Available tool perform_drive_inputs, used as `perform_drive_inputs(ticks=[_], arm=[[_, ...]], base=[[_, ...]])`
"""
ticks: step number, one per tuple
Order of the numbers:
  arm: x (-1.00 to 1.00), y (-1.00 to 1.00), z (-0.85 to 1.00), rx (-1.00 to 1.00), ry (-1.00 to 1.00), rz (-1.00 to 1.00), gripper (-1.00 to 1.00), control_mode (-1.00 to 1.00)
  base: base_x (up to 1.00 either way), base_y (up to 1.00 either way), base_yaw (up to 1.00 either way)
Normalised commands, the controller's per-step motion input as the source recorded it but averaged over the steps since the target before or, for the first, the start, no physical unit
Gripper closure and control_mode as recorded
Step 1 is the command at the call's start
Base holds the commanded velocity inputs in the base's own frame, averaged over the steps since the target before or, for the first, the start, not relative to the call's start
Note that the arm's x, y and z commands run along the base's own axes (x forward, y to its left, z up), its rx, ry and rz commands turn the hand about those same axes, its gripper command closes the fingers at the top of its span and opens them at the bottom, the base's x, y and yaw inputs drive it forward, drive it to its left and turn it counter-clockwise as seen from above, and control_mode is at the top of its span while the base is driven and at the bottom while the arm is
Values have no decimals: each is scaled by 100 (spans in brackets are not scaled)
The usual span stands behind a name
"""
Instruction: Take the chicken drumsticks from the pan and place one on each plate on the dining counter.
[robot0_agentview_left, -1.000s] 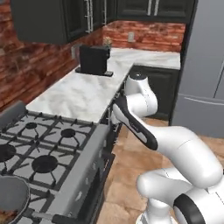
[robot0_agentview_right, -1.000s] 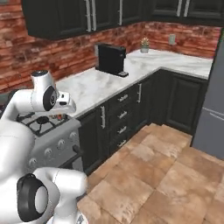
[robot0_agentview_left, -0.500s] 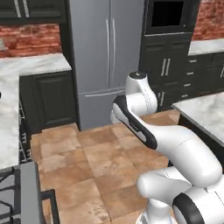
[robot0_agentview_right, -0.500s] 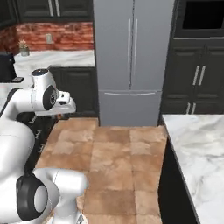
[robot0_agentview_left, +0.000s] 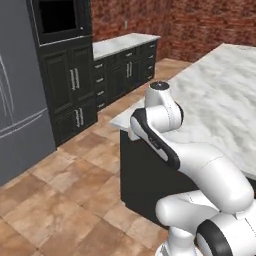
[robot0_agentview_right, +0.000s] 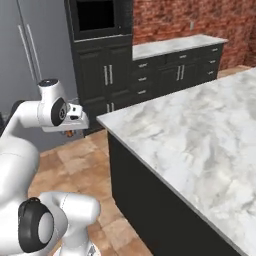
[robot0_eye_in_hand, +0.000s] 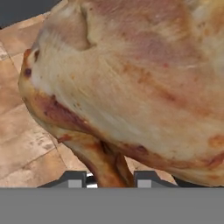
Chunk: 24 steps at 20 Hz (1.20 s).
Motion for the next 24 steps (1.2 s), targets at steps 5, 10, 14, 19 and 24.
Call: perform_drive_inputs(ticks=[5, 10, 14, 19, 24], arm=[[0, 0, 0, 0, 0, 0, 100, 100], [0, 0, 0, 0, 0, 0, 100, 100], [0, 0, 0, 0, 0, 0, 100, 100], [0, 0, 0, 0, 0, 0, 100, 100], [0, 0, 0, 0, 0, 0, 100, 100]], base=[[73, 14, -60], [91, 68, -19], [69, 100, -6], [69, 98, -14], [72, 92, -22]])
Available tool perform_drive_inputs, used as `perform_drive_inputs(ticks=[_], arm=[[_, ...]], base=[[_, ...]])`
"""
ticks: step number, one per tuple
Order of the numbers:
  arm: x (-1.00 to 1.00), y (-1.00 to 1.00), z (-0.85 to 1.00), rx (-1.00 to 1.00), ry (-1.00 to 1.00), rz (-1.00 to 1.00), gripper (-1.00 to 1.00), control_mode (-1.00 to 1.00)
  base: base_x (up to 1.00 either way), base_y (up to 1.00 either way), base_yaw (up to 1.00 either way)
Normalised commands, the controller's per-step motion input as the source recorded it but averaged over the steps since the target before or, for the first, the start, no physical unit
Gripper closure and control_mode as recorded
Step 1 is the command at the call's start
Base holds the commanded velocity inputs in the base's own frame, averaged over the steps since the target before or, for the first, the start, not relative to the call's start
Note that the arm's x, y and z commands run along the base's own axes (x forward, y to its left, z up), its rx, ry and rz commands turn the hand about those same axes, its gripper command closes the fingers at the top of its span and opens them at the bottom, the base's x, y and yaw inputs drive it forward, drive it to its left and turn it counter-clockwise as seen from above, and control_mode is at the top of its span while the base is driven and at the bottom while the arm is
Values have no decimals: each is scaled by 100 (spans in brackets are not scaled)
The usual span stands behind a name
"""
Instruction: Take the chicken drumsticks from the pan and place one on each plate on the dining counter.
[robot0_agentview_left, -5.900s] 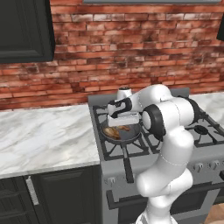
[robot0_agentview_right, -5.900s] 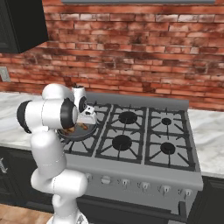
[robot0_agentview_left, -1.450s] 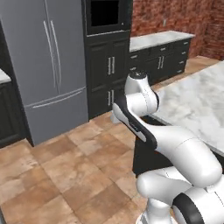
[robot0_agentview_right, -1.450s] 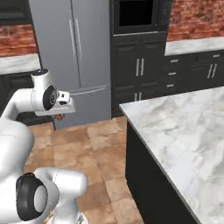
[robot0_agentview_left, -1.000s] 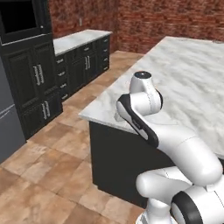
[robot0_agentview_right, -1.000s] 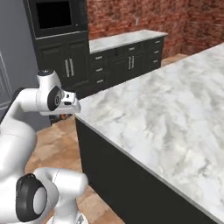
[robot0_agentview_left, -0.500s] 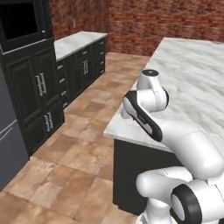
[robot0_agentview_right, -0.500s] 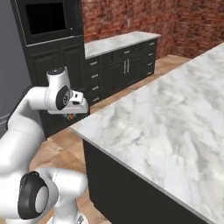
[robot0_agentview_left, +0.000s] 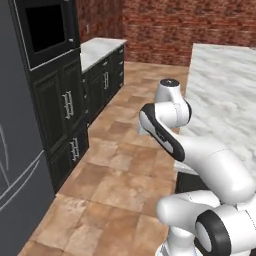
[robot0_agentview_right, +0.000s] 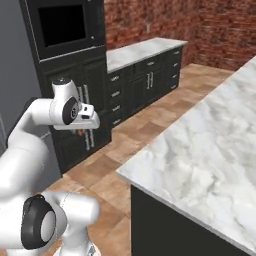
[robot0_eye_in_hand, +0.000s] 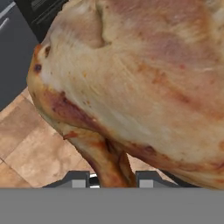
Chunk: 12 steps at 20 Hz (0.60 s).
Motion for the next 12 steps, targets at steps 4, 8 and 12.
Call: perform_drive_inputs(ticks=[4, 8, 12], arm=[[0, 0, 0, 0, 0, 0, 100, 100], [0, 0, 0, 0, 0, 0, 100, 100], [0, 0, 0, 0, 0, 0, 100, 100]], base=[[77, 78, -35], [83, 63, -47], [84, 62, -46]])
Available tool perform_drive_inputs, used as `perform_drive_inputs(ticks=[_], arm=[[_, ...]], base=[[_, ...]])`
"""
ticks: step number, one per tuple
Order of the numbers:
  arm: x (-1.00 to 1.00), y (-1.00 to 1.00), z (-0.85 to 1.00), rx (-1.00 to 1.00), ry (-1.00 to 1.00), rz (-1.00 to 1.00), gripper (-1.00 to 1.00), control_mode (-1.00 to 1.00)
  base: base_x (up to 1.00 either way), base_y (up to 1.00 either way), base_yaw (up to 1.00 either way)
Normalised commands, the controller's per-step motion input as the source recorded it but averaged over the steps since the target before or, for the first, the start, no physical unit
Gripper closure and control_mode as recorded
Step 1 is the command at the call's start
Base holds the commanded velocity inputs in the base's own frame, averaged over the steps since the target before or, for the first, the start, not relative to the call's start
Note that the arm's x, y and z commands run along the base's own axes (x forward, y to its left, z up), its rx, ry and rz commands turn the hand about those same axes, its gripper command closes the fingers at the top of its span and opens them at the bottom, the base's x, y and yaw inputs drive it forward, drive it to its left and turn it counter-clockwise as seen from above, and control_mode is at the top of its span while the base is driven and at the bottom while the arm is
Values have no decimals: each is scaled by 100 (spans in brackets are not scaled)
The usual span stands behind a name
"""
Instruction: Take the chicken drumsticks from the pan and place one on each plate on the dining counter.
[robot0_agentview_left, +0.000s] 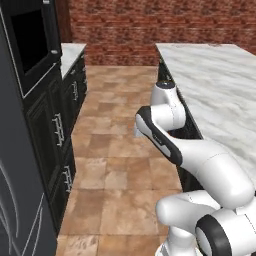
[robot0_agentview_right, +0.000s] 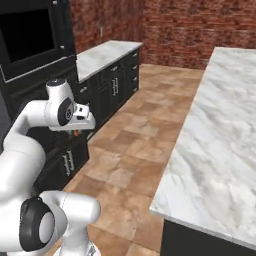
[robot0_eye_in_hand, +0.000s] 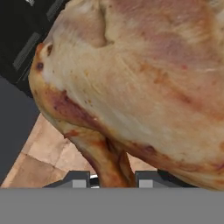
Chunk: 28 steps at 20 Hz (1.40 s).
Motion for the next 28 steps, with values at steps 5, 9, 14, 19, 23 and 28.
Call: perform_drive_inputs(ticks=[5, 9, 14, 19, 23, 28], arm=[[0, 0, 0, 0, 0, 0, 100, 100], [0, 0, 0, 0, 0, 0, 100, 100], [0, 0, 0, 0, 0, 0, 100, 100], [0, 0, 0, 0, 0, 0, 100, 100], [0, 0, 0, 0, 0, 0, 100, 100], [0, 0, 0, 0, 0, 0, 100, 100]], base=[[91, 61, -39], [100, 56, -26], [100, 48, -22], [100, 42, -17], [100, 38, -11], [100, 22, -4]])
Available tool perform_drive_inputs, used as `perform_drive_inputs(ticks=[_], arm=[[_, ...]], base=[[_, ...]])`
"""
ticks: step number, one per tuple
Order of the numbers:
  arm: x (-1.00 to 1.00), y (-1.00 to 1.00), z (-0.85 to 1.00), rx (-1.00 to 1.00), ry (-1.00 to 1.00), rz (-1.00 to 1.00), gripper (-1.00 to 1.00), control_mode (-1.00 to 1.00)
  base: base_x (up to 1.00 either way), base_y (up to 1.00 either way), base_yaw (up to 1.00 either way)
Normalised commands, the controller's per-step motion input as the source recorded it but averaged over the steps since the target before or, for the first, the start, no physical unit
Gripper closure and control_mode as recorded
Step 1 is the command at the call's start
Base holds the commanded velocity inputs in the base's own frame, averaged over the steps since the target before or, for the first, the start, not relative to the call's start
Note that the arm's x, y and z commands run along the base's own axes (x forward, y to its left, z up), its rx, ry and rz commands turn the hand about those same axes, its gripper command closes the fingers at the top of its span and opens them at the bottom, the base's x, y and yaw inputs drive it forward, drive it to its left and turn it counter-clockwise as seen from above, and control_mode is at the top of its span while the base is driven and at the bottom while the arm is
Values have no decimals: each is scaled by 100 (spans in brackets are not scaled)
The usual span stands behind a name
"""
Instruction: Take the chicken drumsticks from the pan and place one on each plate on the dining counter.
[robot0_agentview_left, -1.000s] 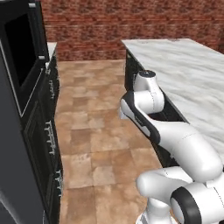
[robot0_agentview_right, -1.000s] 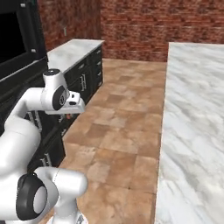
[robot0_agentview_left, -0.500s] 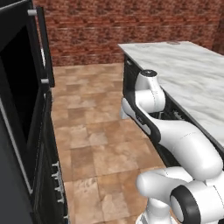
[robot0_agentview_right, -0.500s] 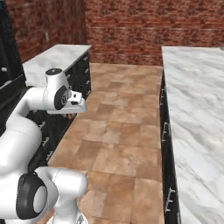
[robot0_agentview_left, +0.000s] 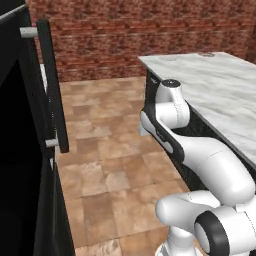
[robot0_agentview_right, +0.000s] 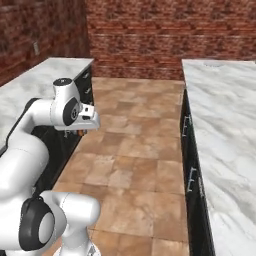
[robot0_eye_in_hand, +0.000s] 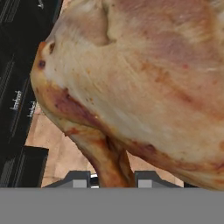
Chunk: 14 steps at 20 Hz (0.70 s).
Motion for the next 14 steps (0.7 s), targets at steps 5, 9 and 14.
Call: perform_drive_inputs(ticks=[5, 9, 14], arm=[[0, 0, 0, 0, 0, 0, 100, 100], [0, 0, 0, 0, 0, 0, 100, 100], [0, 0, 0, 0, 0, 0, 100, 100]], base=[[100, 16, -6], [100, 2, -1], [100, 0, -3]])
